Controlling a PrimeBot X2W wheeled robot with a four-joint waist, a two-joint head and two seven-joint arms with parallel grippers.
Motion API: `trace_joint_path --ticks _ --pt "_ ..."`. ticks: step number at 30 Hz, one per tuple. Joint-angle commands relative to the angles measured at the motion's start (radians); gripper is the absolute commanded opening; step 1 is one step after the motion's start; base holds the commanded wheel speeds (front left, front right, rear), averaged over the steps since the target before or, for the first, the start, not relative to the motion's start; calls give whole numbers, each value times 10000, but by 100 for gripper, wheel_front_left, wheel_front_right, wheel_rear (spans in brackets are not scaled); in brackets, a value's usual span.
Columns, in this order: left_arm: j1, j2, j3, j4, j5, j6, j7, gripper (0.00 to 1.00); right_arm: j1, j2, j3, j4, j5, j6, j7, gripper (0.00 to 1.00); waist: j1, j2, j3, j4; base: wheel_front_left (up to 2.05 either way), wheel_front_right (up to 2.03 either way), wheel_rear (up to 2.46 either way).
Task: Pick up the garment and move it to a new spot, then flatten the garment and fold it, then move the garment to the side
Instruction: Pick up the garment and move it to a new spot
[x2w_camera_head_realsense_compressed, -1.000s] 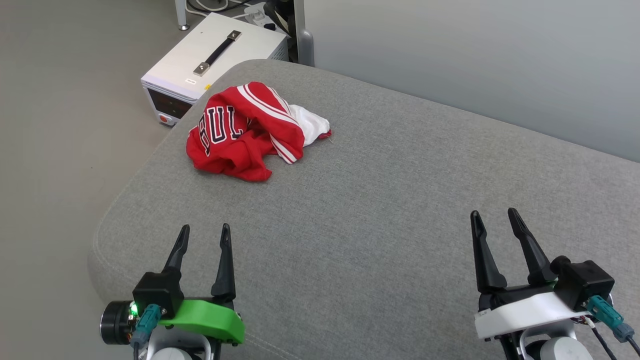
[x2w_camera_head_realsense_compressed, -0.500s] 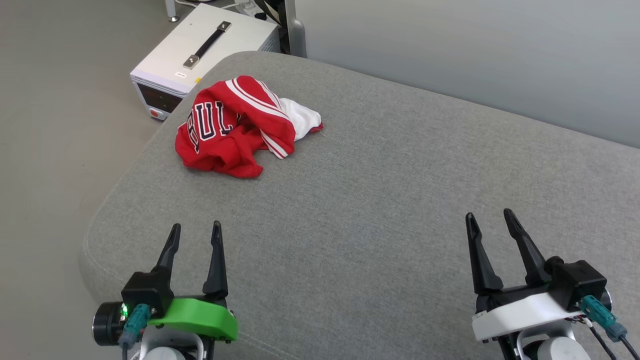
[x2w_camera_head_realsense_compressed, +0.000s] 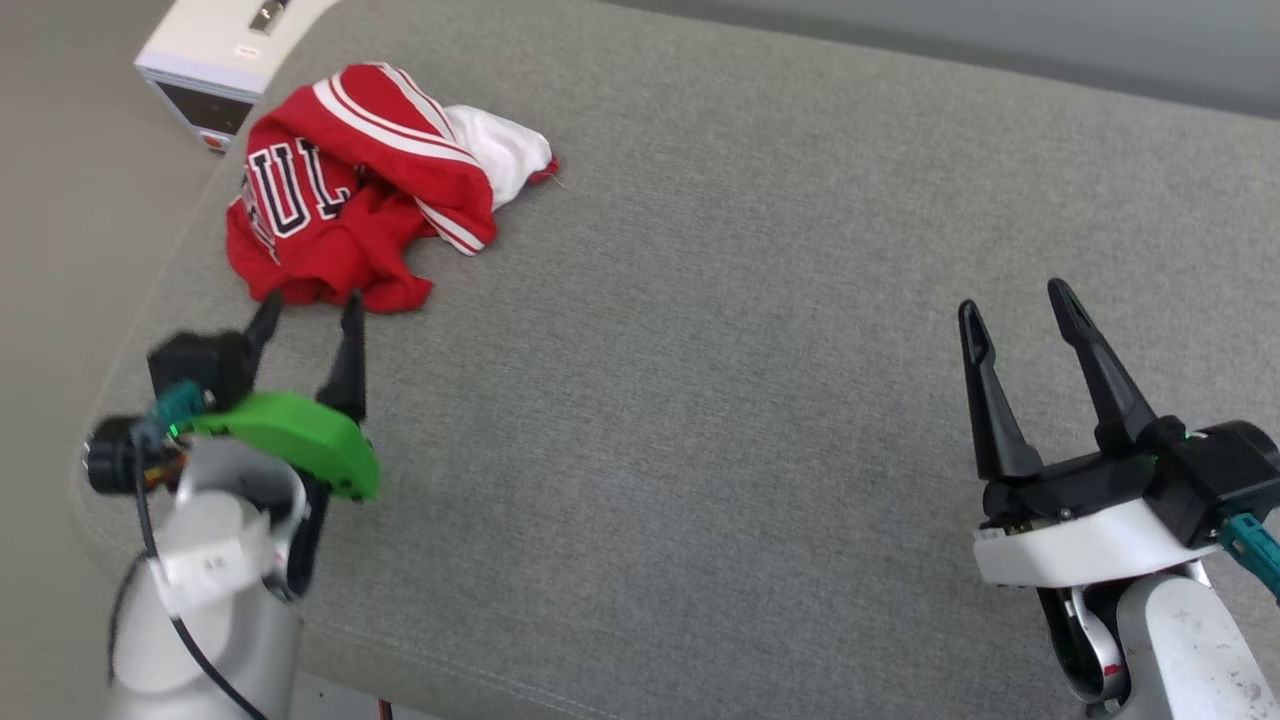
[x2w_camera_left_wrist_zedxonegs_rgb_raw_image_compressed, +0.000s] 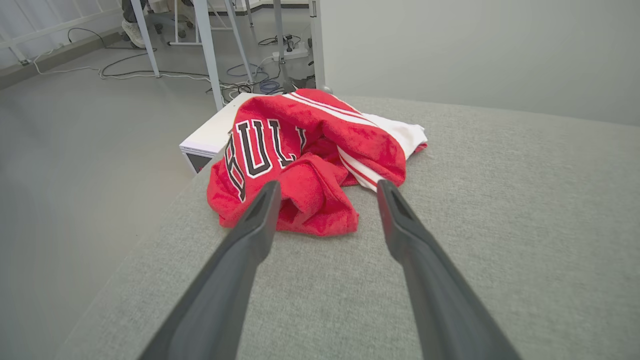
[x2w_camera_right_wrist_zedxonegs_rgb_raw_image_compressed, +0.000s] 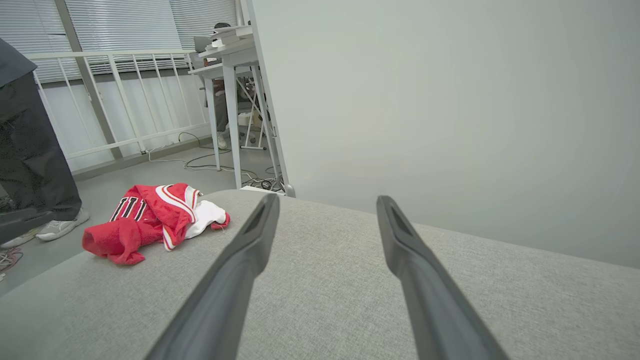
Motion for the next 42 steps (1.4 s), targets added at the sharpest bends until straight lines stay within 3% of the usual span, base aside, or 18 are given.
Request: trace_joint_path --ticks 1,9,16,24,29,30,31,37,42 --pt "-650 306 -33 161 -168 -75 410 100 -227 -63 78 -200 -57 -9 -45 100 -2 0 1493 -1045 0 0 0" --pt "-3458 1812 -732 782 -1593 -183 3639 100 -877 -188 89 -951 -151 -9 -4 100 -2 0 2899 -1843 0 0 0" --pt "-4961 3336 -1514 1341 -2595 -187 5223 100 -1167 -104 -95 -1157 -116 -9 -16 100 -2 0 3523 -2420 0 0 0" --pt "-5407 4019 -1960 2528 -3469 -188 7813 100 -1246 12 -58 -1074 -81 -9 -37 100 -2 0 3835 -2687 0 0 0" --pt "-5249 4066 -1852 2819 -3765 -103 8285 100 -1302 64 -80 -1006 -88 -9 -42 100 -2 0 3871 -2741 0 0 0" --pt "-5200 4044 -1841 2845 -3815 -103 8285 20 -1309 72 -103 -977 -93 -9 -42 100 -2 0 3843 -2730 0 0 0" --pt "-5161 4027 -1851 2856 -3840 -106 8280 0 -1308 80 -122 -947 -100 -9 -43 100 -2 0 3804 -2715 0 0 0" --pt "-5028 4013 -1642 2871 -3982 -63 7629 0 -1304 122 -100 -850 -97 -9 -44 100 -2 0 3279 -2593 0 0 0" --pt "-4981 4095 -1416 2683 -3947 -70 6404 0 -1142 215 -155 -640 -37 -9 -44 100 -2 0 2387 -2507 0 0 0"
